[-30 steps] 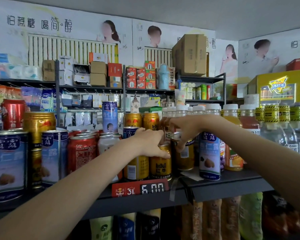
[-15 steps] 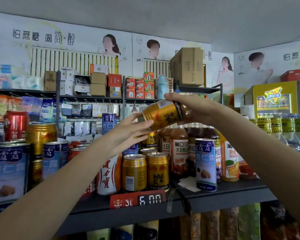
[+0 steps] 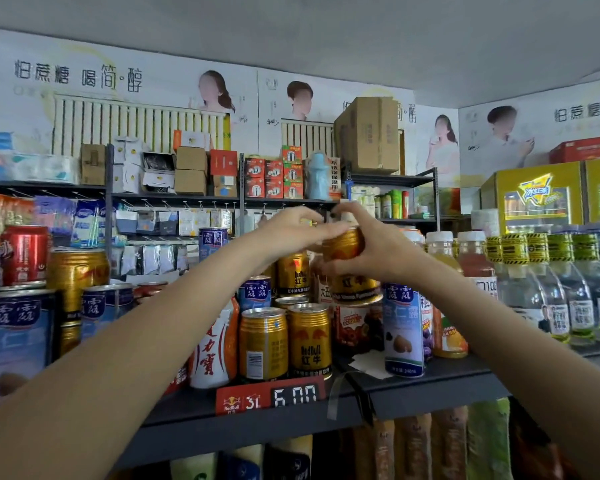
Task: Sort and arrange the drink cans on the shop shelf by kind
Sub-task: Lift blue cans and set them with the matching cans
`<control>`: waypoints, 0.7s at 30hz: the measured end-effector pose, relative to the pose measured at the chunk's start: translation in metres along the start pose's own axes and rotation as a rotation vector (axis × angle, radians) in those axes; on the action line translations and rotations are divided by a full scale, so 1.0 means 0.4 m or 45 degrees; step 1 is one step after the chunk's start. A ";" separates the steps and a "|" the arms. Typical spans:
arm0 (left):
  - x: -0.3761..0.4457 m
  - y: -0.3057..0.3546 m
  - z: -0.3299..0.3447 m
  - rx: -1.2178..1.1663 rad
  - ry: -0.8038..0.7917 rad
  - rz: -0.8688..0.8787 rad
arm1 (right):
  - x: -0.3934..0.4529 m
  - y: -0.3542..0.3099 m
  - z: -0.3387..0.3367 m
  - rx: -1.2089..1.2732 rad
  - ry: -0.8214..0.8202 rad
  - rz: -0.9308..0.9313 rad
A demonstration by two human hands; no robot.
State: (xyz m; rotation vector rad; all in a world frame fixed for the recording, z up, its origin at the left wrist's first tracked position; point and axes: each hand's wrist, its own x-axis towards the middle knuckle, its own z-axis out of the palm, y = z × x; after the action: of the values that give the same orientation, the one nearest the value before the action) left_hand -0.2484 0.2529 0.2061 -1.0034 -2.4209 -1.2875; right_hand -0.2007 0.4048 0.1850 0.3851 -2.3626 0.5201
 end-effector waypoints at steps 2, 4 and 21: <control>-0.004 -0.010 -0.017 0.102 0.083 0.022 | -0.036 0.023 0.010 -0.064 0.063 0.067; -0.015 -0.047 -0.042 0.227 0.131 0.033 | -0.065 0.038 0.030 -0.165 0.009 0.097; -0.038 -0.175 -0.085 0.560 0.322 -0.059 | -0.020 0.073 0.158 -0.838 -0.373 0.026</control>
State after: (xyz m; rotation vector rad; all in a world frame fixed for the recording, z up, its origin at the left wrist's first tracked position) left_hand -0.2872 0.1920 0.1733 -0.6256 -2.3842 -0.7800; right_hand -0.2418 0.4022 0.1285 0.1333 -2.6467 -0.3384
